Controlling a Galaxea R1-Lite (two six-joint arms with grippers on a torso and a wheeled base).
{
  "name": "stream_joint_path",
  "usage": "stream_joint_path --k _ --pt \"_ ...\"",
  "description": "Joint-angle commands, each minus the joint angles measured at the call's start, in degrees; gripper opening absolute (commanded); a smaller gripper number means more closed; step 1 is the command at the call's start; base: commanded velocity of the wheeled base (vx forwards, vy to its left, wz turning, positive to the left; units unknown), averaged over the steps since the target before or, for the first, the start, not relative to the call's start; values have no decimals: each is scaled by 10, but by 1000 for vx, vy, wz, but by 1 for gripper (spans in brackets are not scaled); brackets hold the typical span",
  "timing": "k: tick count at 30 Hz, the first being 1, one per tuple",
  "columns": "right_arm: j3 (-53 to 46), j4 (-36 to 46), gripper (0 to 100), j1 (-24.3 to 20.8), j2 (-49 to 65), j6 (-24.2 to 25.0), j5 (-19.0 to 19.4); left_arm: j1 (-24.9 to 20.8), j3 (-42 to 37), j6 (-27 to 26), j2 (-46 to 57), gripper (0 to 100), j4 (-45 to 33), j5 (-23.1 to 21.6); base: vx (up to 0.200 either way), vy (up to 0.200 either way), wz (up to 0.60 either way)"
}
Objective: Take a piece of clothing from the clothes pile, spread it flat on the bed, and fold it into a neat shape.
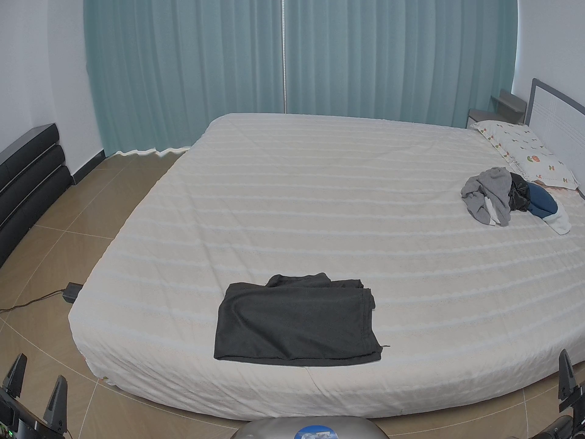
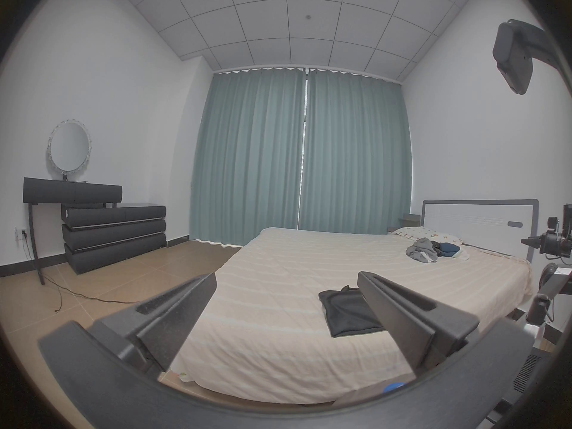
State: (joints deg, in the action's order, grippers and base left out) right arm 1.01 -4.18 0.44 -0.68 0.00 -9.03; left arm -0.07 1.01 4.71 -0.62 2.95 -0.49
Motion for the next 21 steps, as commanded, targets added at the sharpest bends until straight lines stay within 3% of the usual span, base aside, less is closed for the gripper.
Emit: stream_joint_path --k 1,9,15,21 --pt "-8 1 100 0 5 1 0 0 -8 -7 5 100 -15 35 0 0 0" --pt "-8 0 100 0 5 -5 3 0 -8 -15 6 100 -17 33 0 0 0" --pt "-8 0 100 0 5 -22 61 0 -8 -31 6 100 -30 -18 0 0 0" --pt "-8 0 100 1 5 -30 67 1 -8 -26 6 100 -30 -17 0 0 0"
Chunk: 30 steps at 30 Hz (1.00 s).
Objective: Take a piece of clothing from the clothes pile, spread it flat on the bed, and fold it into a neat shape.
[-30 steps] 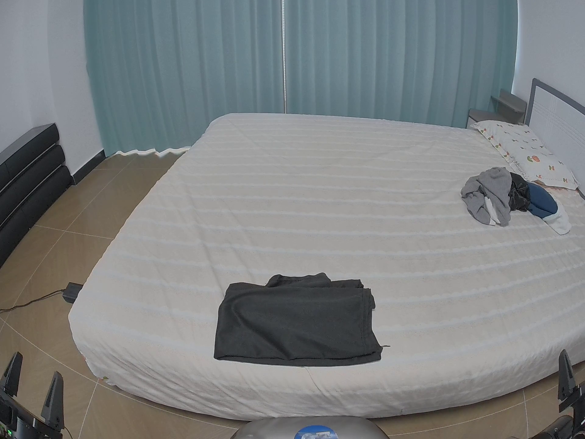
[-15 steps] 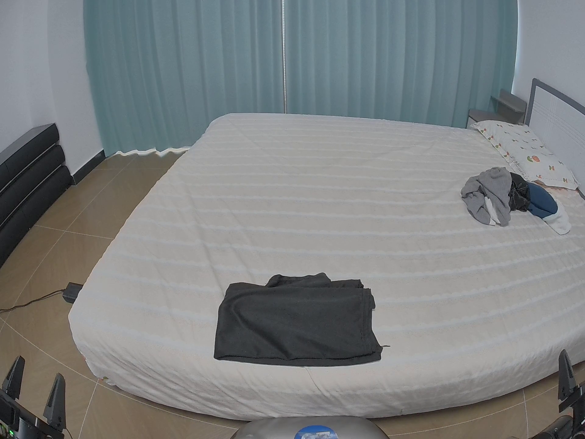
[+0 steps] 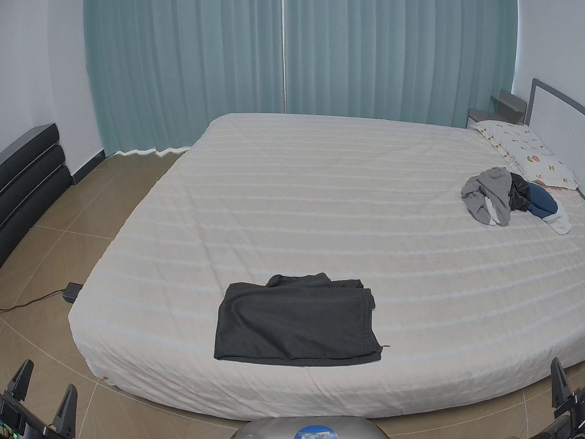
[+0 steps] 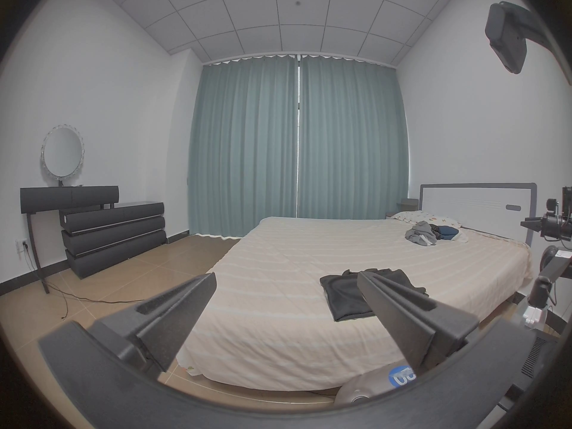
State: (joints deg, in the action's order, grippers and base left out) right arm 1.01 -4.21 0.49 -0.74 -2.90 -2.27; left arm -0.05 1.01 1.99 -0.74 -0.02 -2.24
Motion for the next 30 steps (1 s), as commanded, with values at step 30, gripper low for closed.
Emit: stream_joint_path --k 30 --pt "-7 48 100 0 5 36 19 0 -8 -8 7 100 0 24 0 0 0"
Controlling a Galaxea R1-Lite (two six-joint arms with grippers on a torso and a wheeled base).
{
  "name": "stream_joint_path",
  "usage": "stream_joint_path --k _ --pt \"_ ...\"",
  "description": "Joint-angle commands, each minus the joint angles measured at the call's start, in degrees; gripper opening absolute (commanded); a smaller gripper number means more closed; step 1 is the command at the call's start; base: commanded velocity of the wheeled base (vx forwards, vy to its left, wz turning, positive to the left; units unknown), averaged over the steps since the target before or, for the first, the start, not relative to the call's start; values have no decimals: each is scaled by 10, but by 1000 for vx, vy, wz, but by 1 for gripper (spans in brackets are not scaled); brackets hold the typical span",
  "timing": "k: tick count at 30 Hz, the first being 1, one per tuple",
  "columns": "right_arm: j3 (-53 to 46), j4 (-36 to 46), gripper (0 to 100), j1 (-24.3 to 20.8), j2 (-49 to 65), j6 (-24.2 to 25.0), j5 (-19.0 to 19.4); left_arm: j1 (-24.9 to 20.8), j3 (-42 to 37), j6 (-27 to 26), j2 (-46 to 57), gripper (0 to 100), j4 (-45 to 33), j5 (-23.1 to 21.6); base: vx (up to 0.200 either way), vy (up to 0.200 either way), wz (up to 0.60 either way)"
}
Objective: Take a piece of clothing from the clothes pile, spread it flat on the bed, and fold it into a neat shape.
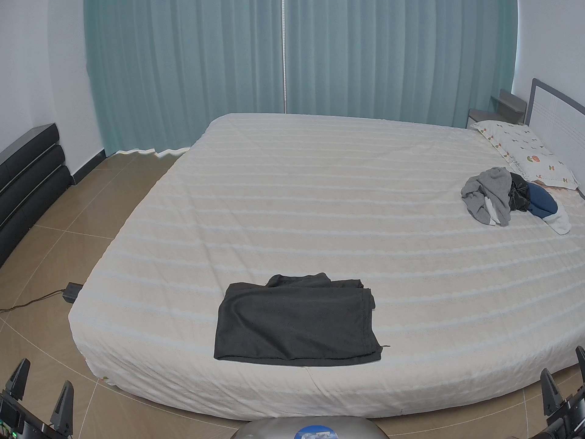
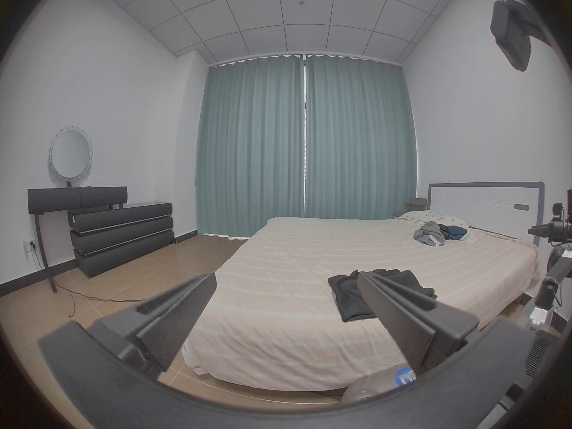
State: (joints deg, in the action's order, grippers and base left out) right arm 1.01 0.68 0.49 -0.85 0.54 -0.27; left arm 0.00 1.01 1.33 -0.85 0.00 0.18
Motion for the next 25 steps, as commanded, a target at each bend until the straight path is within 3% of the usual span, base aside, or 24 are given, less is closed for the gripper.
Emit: stream_joint_path --k 1,25 --pt "-7 -1 100 0 6 3 -3 0 -9 -2 9 100 0 -1 0 0 0" --pt "-7 -1 100 -1 6 1 7 0 -9 -13 9 100 0 -3 0 0 0"
